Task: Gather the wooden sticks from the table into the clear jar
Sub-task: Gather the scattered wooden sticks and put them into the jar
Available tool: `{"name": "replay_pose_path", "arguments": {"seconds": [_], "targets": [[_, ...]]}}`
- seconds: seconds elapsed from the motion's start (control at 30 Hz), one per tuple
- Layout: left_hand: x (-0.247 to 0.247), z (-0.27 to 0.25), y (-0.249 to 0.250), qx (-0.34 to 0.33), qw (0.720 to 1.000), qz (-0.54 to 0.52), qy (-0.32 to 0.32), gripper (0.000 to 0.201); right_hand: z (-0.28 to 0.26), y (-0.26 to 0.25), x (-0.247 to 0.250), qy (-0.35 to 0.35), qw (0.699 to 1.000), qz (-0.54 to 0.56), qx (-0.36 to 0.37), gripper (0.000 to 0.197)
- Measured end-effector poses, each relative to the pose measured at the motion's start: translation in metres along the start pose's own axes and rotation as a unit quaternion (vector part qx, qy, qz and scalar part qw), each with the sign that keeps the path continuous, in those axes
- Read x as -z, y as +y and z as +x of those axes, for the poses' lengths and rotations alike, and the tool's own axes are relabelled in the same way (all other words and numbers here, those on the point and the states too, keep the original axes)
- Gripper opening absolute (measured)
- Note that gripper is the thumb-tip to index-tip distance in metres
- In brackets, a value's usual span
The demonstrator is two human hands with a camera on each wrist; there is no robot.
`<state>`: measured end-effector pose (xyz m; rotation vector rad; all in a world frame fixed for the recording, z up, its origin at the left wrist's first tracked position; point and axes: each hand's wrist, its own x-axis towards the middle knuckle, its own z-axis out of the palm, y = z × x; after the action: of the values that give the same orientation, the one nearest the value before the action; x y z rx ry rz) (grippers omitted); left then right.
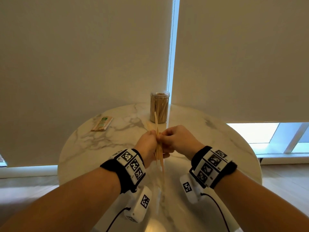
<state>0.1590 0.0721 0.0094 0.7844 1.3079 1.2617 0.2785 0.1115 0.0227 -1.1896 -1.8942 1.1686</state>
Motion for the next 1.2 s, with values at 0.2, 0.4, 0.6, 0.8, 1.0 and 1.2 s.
{"name": "replay_pose_path", "arguments": {"seconds": [0.2, 0.4, 0.6, 0.8, 1.0, 1.2], "targets": [[0.008, 0.010, -0.004, -0.045, 0.992, 0.114, 0.022, 0.057, 0.003, 0.000, -0.006, 0.016, 0.993, -0.091, 0.069, 0.017], [0.021, 0.003, 0.004, -0.094, 0.961, 0.258, -0.010, 0.054, 0.015, -0.030, 0.027, 0.147, 0.984, -0.075, 0.068, 0.022], [-0.005, -0.003, 0.018, -0.095, 0.930, 0.345, -0.084, 0.020, 0.013, -0.048, 0.011, -0.066, 0.955, -0.284, 0.046, 0.042], [0.002, 0.001, 0.023, -0.103, 0.971, 0.211, -0.046, 0.029, 0.009, -0.035, 0.010, -0.009, 0.992, -0.110, 0.054, 0.049], [0.018, 0.017, 0.046, -0.132, 0.988, -0.076, 0.041, 0.074, 0.000, -0.012, -0.002, -0.162, 0.975, -0.148, -0.044, 0.065], [0.010, 0.006, 0.047, -0.097, 0.975, -0.196, -0.028, 0.060, -0.004, -0.010, -0.026, -0.131, 0.981, -0.134, -0.043, 0.027]]}}
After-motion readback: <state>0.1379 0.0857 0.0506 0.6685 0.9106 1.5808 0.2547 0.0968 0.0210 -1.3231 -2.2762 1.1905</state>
